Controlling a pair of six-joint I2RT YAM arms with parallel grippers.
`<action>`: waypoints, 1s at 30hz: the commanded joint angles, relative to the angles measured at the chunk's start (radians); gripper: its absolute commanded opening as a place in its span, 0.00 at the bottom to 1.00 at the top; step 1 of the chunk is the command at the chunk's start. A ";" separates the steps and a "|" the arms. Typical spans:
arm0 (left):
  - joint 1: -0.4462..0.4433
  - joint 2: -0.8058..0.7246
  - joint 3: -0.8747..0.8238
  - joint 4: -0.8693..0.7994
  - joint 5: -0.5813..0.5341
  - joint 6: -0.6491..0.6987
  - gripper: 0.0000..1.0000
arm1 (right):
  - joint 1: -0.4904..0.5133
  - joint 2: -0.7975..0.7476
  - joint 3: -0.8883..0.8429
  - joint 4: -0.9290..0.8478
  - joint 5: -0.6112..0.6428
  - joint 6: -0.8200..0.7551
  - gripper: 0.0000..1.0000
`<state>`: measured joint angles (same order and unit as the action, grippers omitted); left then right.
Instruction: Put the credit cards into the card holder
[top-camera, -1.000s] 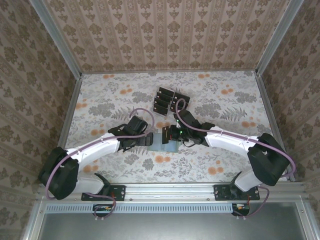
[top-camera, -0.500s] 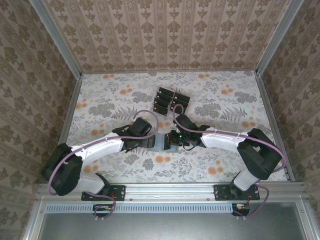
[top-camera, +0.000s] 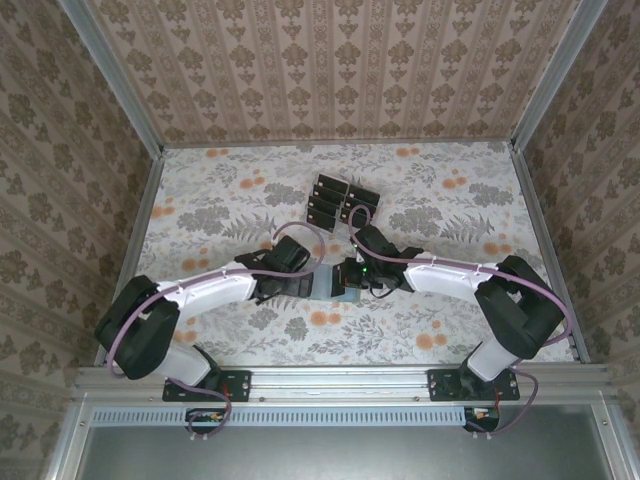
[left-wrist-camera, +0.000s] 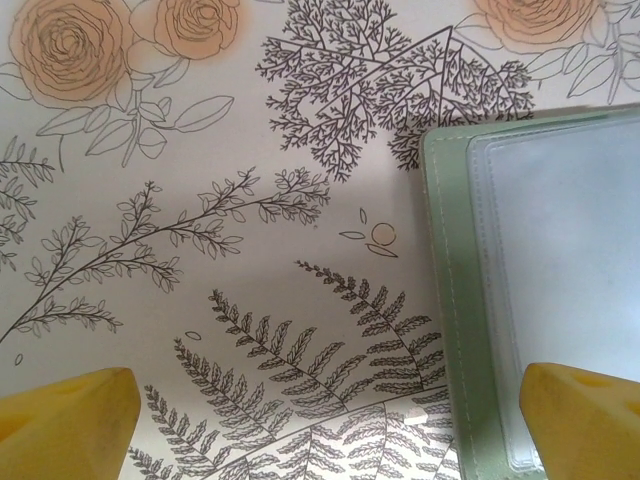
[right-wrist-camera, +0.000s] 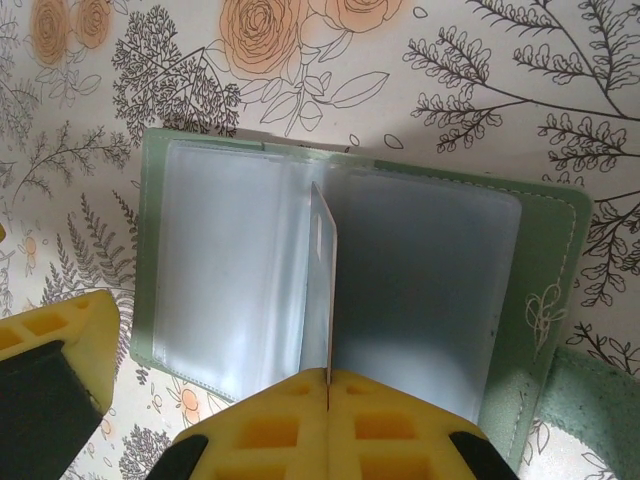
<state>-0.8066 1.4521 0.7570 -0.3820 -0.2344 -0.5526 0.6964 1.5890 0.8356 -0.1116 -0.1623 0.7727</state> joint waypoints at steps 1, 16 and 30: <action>-0.009 0.029 0.002 0.017 -0.025 0.015 1.00 | -0.006 0.018 -0.015 -0.026 0.005 -0.026 0.00; -0.012 -0.032 0.008 0.016 -0.042 0.006 1.00 | -0.008 0.020 -0.012 -0.016 -0.019 -0.027 0.00; -0.013 0.072 0.047 0.074 0.004 0.039 1.00 | -0.009 0.026 -0.020 -0.012 -0.023 -0.026 0.00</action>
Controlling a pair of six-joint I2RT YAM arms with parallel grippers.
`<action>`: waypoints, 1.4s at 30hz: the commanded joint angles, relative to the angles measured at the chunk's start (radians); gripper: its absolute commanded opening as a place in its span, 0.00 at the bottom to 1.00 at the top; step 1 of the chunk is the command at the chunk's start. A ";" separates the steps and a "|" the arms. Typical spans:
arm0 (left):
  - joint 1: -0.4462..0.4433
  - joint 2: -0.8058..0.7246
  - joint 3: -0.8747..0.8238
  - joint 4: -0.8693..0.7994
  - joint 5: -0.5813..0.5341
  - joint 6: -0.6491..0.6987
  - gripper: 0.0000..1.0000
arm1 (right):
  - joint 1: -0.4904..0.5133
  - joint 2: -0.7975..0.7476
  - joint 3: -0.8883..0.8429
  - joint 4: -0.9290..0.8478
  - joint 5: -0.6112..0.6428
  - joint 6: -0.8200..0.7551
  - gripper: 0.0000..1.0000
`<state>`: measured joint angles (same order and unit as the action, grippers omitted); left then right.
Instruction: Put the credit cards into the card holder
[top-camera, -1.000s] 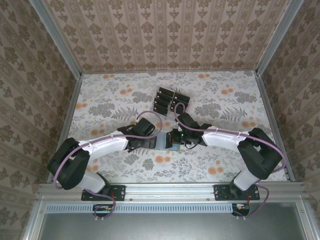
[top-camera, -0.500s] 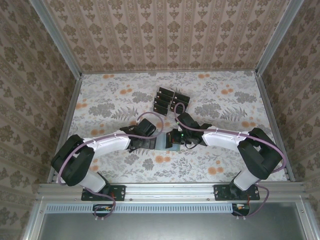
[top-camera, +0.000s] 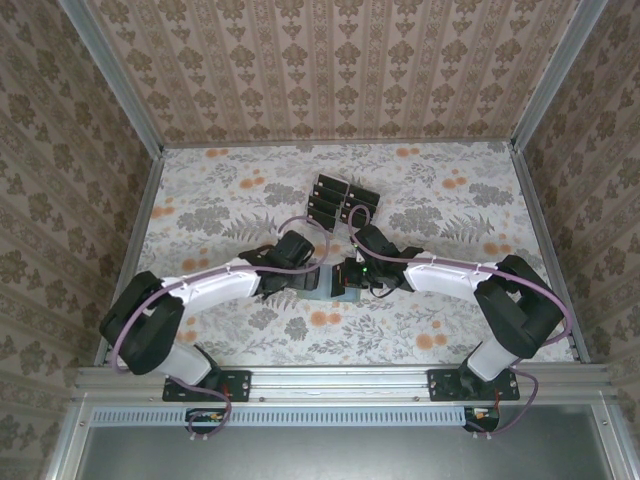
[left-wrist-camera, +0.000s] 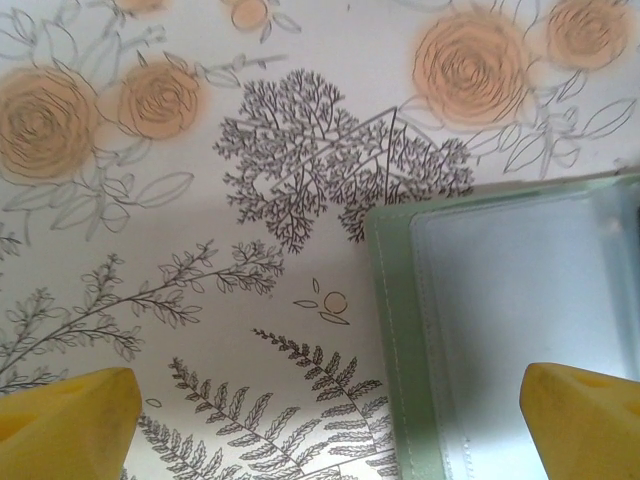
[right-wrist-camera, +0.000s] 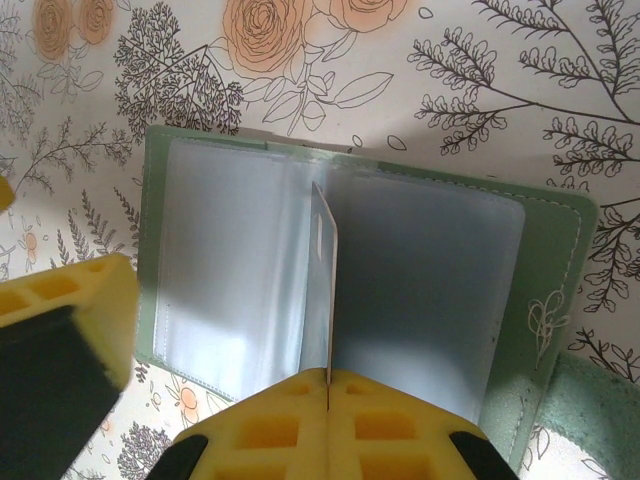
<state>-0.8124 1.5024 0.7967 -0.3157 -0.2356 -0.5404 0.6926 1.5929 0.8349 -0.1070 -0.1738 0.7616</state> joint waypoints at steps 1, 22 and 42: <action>-0.006 0.031 0.006 0.009 0.004 0.026 1.00 | -0.005 0.022 -0.019 -0.016 -0.010 -0.015 0.00; 0.022 0.079 -0.062 -0.025 -0.031 -0.044 1.00 | -0.013 0.033 -0.010 -0.022 -0.019 -0.021 0.00; 0.024 0.085 -0.090 -0.001 -0.008 -0.071 1.00 | -0.031 -0.065 -0.129 0.297 -0.082 0.104 0.00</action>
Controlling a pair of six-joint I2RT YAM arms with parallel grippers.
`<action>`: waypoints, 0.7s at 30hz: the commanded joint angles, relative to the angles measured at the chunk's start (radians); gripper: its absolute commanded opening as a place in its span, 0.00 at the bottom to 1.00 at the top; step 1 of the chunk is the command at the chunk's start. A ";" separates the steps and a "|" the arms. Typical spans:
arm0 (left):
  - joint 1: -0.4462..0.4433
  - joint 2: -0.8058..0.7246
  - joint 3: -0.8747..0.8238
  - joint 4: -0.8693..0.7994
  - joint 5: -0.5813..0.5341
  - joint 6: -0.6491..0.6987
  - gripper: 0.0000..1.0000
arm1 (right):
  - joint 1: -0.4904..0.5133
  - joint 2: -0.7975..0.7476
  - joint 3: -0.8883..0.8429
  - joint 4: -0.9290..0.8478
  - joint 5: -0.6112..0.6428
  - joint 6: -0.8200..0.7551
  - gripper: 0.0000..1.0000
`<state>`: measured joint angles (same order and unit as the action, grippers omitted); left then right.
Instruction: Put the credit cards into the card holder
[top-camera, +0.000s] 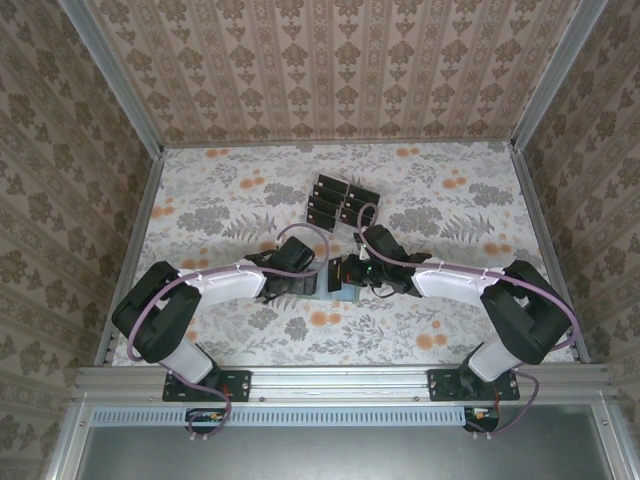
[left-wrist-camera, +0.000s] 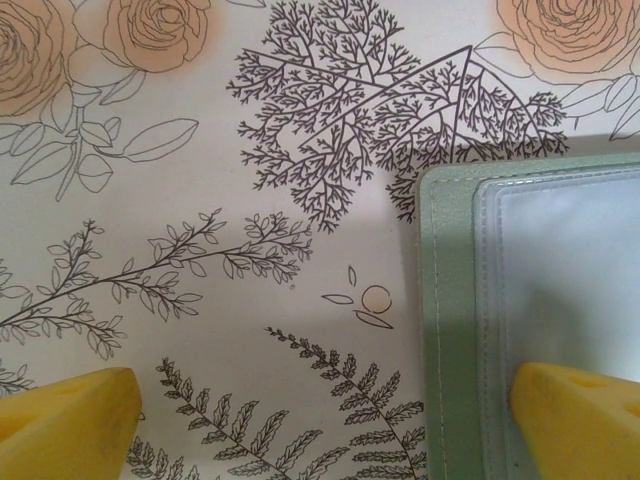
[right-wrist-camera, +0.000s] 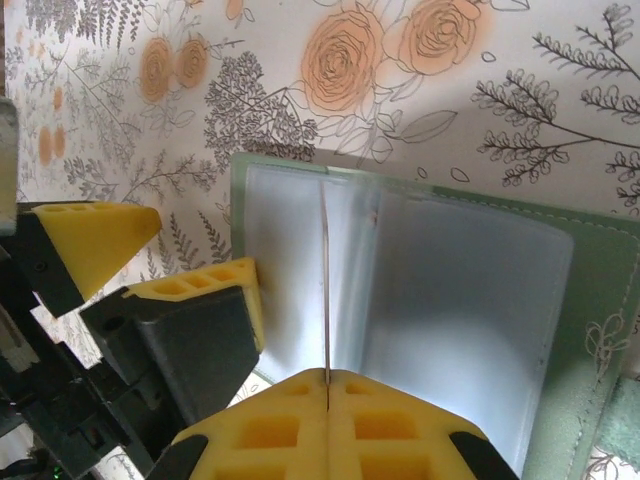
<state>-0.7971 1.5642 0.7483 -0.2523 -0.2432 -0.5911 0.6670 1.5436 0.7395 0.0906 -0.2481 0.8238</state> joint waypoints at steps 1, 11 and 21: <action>0.010 0.024 -0.044 -0.065 -0.002 -0.023 1.00 | -0.006 -0.015 -0.045 0.120 -0.004 0.047 0.00; 0.010 0.021 -0.058 -0.064 0.002 -0.044 1.00 | -0.007 -0.020 -0.162 0.317 0.036 0.103 0.00; 0.010 0.024 -0.060 -0.062 0.006 -0.046 1.00 | -0.007 -0.002 -0.204 0.417 0.052 0.139 0.00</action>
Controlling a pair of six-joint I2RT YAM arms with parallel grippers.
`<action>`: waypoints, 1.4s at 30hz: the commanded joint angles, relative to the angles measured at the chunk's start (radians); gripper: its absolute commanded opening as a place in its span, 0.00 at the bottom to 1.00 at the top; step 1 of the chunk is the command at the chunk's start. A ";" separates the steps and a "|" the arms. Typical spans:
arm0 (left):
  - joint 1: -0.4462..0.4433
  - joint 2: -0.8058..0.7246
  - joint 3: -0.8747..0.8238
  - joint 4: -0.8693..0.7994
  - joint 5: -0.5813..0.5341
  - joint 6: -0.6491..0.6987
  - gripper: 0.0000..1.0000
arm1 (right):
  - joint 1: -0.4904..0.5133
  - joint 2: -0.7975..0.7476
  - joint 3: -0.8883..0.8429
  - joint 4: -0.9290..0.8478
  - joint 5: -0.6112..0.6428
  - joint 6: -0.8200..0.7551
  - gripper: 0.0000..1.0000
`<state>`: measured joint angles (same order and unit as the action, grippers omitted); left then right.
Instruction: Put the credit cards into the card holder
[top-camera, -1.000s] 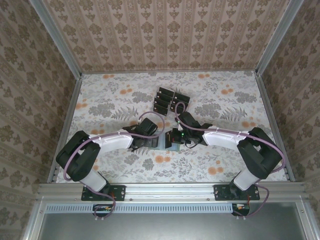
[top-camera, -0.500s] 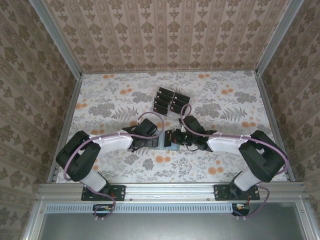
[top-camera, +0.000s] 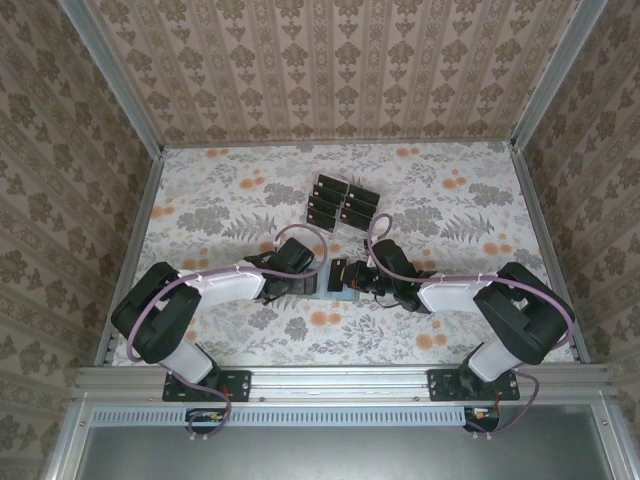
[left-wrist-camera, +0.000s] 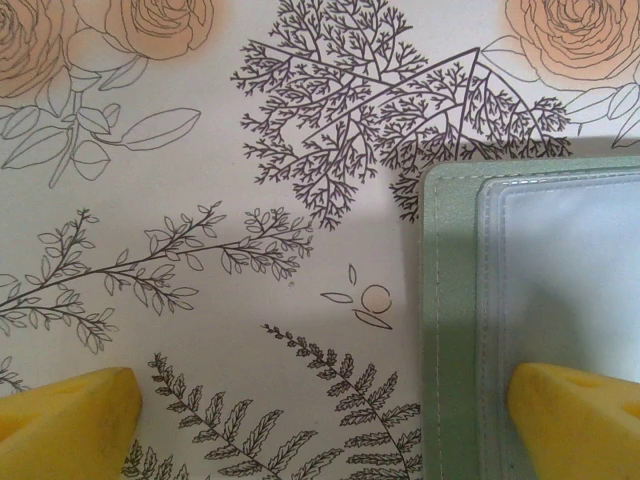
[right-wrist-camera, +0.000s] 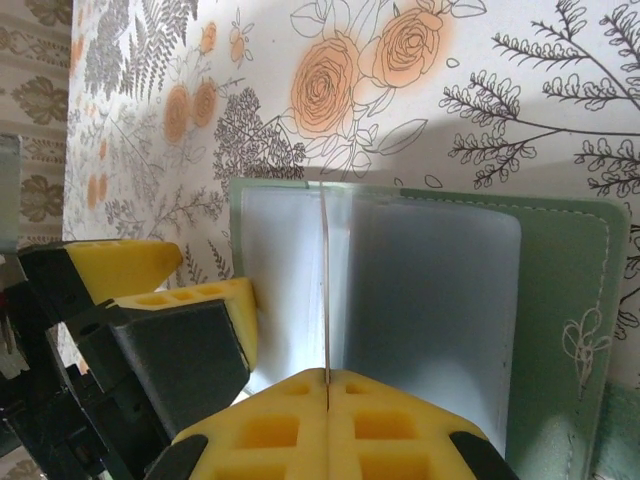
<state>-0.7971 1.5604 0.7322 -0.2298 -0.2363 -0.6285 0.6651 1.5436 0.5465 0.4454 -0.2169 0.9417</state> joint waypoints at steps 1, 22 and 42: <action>0.010 0.028 -0.045 -0.084 0.000 -0.008 1.00 | -0.004 0.002 -0.011 0.066 0.021 0.021 0.00; 0.010 0.036 -0.048 -0.083 0.006 -0.011 1.00 | -0.007 0.012 -0.047 0.115 0.020 0.039 0.00; 0.010 0.040 -0.047 -0.083 0.009 -0.007 1.00 | -0.009 0.057 -0.071 0.189 -0.007 0.057 0.00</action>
<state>-0.7971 1.5604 0.7284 -0.2234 -0.2363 -0.6285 0.6624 1.5799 0.4923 0.5900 -0.2173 0.9810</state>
